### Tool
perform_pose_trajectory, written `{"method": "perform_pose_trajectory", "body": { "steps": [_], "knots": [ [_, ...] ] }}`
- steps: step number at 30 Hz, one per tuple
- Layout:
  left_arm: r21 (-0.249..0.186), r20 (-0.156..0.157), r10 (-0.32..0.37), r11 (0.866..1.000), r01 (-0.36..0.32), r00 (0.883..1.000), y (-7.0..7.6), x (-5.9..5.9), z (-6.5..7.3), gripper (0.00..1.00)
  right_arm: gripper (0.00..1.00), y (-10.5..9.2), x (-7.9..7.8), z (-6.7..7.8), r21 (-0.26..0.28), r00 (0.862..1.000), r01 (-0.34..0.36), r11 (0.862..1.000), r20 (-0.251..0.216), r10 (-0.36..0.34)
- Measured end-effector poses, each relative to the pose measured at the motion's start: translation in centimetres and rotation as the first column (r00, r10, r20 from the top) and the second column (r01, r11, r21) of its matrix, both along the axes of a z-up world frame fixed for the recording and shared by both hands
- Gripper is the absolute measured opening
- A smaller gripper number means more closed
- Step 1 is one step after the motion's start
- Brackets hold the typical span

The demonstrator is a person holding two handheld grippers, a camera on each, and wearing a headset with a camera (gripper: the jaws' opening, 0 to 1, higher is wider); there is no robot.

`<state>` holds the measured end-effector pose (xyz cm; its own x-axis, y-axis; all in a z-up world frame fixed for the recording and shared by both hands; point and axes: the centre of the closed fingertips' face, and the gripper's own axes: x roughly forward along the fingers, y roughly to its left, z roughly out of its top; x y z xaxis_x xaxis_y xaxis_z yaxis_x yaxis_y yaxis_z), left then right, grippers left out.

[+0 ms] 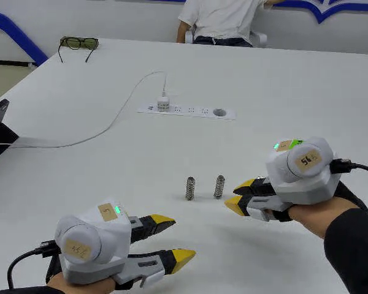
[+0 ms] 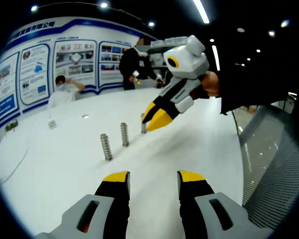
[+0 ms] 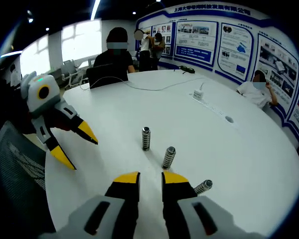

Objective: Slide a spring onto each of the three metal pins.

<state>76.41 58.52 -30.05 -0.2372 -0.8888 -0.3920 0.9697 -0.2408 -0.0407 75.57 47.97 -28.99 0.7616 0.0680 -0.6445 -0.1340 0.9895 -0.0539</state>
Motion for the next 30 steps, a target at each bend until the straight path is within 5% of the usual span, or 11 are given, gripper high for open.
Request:
{"method": "perform_pose_trajectory", "body": {
  "steps": [30],
  "knots": [
    [-0.008, -0.002, 0.034, 0.999, -0.034, 0.999, 0.0, 1.2, 0.5, 0.43, 0.25, -3.5, -5.4, 0.6, 0.012, 0.991, 0.115, 0.993, 0.067, -0.115]
  ]
}}
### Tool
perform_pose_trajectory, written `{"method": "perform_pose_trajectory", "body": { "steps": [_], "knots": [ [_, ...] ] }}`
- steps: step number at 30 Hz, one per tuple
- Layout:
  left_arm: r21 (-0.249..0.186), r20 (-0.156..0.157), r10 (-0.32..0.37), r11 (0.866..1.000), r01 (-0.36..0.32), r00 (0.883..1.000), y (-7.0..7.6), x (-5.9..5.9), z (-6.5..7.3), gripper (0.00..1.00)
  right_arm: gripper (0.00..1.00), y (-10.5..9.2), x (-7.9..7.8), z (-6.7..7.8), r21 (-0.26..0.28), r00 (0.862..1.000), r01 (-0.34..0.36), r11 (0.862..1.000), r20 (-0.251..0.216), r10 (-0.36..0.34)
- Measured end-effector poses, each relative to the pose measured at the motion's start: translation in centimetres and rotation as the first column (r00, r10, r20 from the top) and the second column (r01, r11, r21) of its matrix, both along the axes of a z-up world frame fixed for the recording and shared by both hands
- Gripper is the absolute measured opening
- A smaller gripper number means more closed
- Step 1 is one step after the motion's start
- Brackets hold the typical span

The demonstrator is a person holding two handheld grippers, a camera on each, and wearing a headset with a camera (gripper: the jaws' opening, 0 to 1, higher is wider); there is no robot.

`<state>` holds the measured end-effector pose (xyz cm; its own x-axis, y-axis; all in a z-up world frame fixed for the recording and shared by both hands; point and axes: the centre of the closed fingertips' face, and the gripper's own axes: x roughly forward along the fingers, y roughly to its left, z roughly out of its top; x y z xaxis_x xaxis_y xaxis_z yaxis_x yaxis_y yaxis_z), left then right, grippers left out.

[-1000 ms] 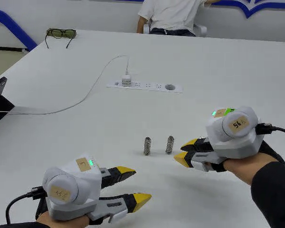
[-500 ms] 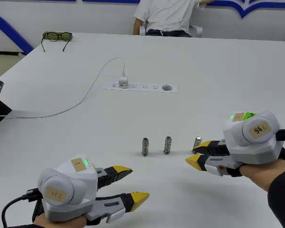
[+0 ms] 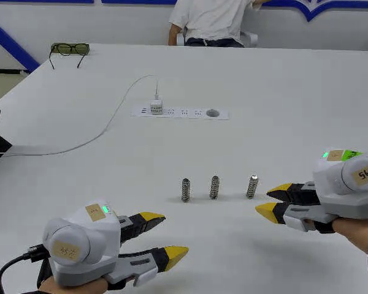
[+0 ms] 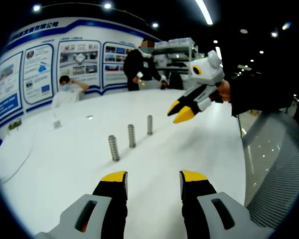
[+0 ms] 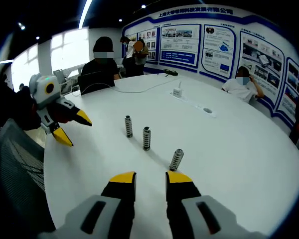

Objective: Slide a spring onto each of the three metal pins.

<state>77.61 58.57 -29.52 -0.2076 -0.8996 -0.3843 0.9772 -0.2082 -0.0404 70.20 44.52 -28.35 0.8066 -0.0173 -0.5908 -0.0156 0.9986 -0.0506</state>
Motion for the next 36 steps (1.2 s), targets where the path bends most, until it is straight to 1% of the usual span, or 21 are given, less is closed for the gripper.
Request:
{"method": "perform_pose_trajectory", "body": {
  "steps": [9, 18, 25, 28, 36],
  "knots": [
    [0.000, -0.002, 0.010, 1.000, -0.010, 1.000, 0.1, 0.4, 0.0, 0.45, 0.28, -0.8, -1.1, 0.3, -0.001, 0.999, 0.023, 1.000, 0.031, -0.023],
    [-0.004, 0.000, 0.017, 1.000, -0.017, 1.000, 0.1, 0.7, 0.1, 0.48, 0.31, -0.6, -2.0, 0.0, 0.002, 0.999, 0.022, 1.000, 0.045, -0.022],
    [0.005, -0.002, 0.024, 1.000, -0.024, 1.000, 0.0, 0.9, -0.2, 0.50, 0.35, -0.8, -2.3, 0.0, 0.009, 0.997, 0.034, 0.999, 0.067, -0.034],
    [0.005, -0.004, 0.031, 0.999, -0.031, 0.999, -0.1, 1.0, -0.2, 0.51, 0.36, -0.8, -2.4, 0.2, 0.017, 0.995, 0.046, 0.999, 0.089, -0.047],
    [0.002, -0.010, 0.044, 0.999, -0.044, 0.999, -0.2, 1.1, -0.1, 0.53, 0.38, -0.8, -2.5, 0.1, 0.027, 0.992, 0.060, 0.998, 0.110, -0.063]
  ]
}}
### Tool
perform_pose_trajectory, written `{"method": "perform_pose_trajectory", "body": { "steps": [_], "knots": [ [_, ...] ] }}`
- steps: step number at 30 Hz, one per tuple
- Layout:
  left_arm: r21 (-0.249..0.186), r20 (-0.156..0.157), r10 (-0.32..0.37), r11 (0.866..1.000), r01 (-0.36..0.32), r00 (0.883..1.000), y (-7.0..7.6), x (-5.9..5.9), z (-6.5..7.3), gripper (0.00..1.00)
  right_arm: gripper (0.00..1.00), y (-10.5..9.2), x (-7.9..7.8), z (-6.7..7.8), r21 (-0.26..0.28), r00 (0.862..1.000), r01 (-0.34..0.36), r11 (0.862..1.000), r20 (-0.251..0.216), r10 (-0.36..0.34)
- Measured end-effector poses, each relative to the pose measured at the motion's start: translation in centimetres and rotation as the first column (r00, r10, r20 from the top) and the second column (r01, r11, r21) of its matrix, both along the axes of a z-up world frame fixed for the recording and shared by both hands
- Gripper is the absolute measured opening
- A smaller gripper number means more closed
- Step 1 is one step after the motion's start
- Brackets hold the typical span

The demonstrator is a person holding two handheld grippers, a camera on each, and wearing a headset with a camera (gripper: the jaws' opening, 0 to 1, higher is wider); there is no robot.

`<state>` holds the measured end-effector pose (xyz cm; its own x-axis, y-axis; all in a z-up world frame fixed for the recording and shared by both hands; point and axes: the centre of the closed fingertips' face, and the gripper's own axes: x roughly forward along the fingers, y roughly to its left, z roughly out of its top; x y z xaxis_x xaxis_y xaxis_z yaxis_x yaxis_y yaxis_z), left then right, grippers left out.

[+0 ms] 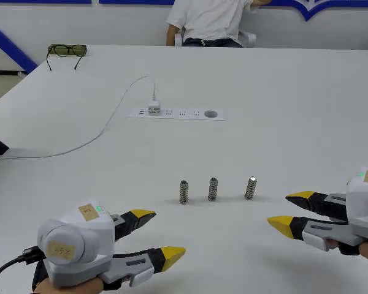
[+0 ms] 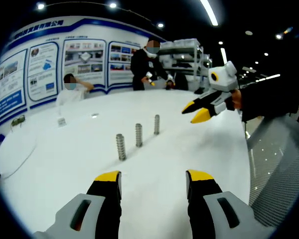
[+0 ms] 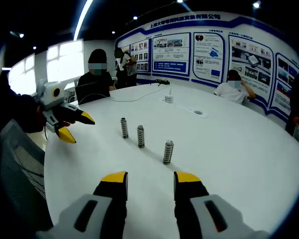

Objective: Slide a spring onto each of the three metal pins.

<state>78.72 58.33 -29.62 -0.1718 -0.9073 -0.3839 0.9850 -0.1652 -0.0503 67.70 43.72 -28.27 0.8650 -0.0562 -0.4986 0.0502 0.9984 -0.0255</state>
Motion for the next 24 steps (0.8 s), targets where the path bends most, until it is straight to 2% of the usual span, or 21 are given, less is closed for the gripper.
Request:
{"method": "perform_pose_trajectory", "body": {
  "steps": [24],
  "knots": [
    [-0.004, -0.008, 0.019, 1.000, -0.019, 1.000, -0.01, 0.30, -0.22, 0.55, 0.40, 0.21, -0.19, 0.15, 0.008, 1.000, 0.019, 1.000, 0.022, -0.019]
  ]
}}
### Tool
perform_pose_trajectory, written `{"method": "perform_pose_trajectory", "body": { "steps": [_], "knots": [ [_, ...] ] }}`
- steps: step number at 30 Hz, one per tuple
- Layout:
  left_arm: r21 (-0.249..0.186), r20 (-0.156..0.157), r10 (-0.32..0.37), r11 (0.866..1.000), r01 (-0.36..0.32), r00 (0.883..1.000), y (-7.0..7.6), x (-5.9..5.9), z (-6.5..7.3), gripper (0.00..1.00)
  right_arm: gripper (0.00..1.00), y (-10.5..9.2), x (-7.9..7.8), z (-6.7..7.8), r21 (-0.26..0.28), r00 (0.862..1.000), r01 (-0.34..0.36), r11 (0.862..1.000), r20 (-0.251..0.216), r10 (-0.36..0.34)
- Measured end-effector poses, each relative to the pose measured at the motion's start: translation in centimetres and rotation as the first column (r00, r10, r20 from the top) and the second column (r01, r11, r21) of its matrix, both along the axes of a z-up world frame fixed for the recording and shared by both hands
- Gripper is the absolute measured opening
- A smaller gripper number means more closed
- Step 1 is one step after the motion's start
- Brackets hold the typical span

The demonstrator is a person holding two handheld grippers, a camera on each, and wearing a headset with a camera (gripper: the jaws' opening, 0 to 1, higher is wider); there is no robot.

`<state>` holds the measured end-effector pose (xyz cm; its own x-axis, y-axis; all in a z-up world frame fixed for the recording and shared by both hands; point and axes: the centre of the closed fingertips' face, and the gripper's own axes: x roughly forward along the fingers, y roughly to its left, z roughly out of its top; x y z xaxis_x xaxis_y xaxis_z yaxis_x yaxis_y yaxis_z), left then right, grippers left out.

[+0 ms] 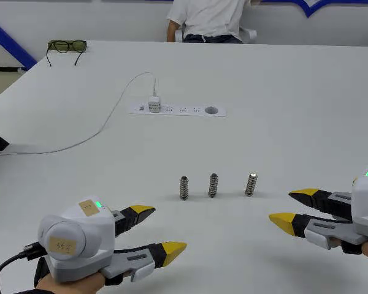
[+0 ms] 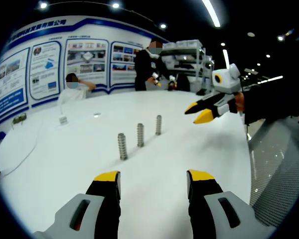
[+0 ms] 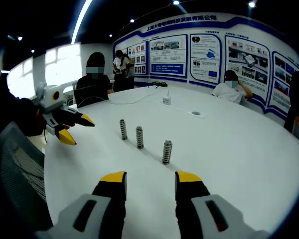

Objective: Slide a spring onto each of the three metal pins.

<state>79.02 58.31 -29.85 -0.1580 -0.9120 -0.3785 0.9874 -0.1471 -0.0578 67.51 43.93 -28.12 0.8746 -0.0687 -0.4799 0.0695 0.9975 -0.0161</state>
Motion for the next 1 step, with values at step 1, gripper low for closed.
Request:
{"method": "perform_pose_trajectory", "body": {
  "steps": [1],
  "knots": [
    [0.000, -0.001, 0.000, 1.000, 0.000, 1.000, 0.00, -0.06, 0.08, 0.55, 0.40, 0.04, 0.01, 0.00, 0.001, 1.000, -0.001, 1.000, 0.000, 0.001]
  ]
}}
